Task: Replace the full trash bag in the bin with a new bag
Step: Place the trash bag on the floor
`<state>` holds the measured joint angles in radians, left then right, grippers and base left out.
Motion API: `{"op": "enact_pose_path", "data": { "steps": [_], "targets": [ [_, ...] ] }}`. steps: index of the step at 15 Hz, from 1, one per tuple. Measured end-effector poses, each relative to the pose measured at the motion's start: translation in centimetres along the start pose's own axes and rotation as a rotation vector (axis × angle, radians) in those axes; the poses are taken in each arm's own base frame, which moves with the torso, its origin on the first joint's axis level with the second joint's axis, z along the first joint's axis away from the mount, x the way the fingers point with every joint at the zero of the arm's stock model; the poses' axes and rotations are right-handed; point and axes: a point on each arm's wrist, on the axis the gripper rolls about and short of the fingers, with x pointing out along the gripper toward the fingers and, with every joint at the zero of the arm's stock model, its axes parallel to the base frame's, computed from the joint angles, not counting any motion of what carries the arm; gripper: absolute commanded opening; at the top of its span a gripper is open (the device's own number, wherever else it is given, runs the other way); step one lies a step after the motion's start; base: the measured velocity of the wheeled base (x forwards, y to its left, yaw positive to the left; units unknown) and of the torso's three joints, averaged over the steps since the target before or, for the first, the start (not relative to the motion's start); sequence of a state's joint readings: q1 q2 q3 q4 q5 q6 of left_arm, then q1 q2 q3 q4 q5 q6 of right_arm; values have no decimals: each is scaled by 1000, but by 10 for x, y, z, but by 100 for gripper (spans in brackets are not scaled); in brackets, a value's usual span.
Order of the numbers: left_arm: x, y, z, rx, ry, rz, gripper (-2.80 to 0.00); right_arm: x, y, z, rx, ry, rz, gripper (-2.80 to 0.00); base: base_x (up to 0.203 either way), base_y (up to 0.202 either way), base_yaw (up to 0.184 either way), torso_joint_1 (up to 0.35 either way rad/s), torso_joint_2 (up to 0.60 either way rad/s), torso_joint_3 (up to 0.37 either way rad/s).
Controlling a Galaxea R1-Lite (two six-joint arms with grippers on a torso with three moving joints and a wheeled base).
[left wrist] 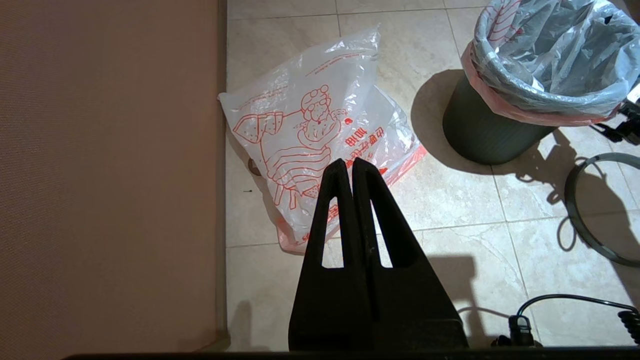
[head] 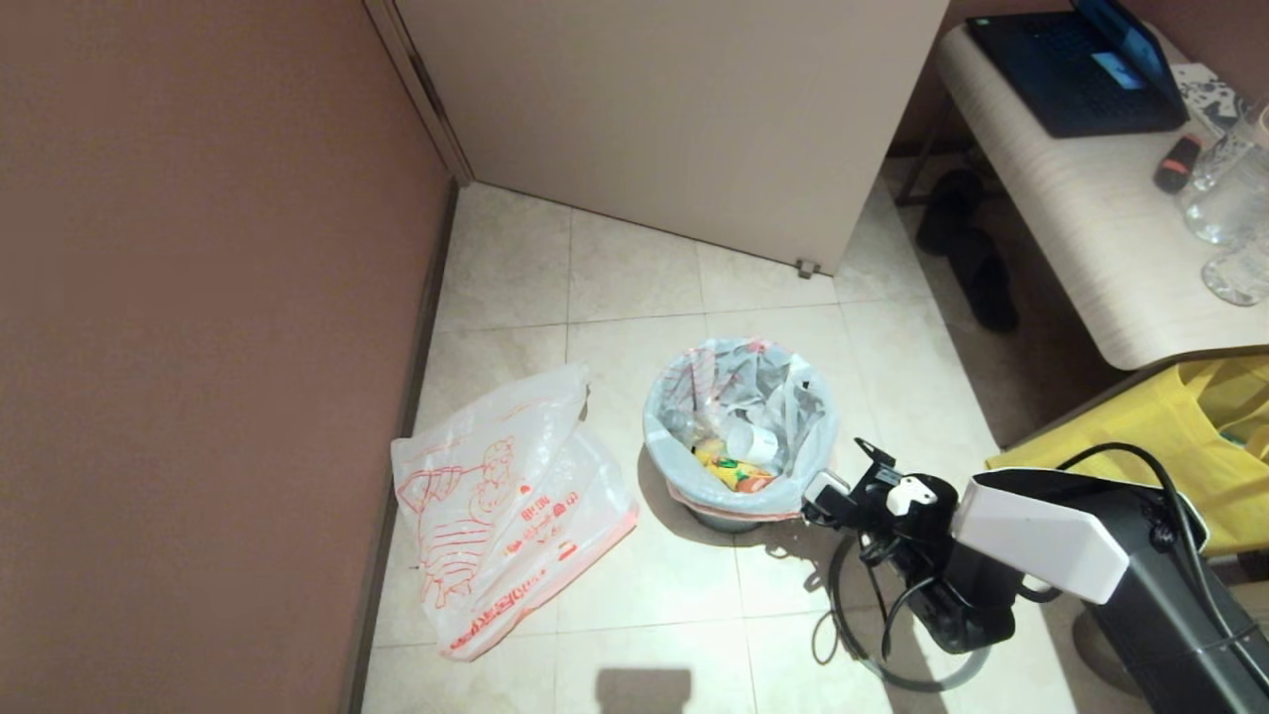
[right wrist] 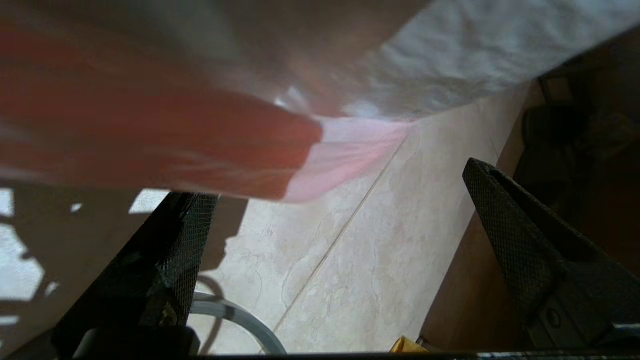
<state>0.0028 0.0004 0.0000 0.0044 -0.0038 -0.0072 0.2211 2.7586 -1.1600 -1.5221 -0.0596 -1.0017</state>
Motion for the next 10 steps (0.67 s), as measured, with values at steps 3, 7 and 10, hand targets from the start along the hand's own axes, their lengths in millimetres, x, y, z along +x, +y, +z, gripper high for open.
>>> {"op": "enact_pose_path", "data": {
  "steps": [3, 7, 10],
  "targets": [
    [0, 0, 0, 0, 0, 0, -280, 0, -10, 7, 58, -16, -21, 0, 0, 0, 0, 0, 0, 0],
    [0, 0, 0, 0, 0, 0, -280, -12, -13, -4, 77, 32, 15, 0, 0, 0, 0, 0, 0, 0],
    [0, 0, 0, 0, 0, -1, -280, -18, -14, -6, 127, 50, 28, 0, 0, 0, 0, 0, 0, 0]
  ]
}}
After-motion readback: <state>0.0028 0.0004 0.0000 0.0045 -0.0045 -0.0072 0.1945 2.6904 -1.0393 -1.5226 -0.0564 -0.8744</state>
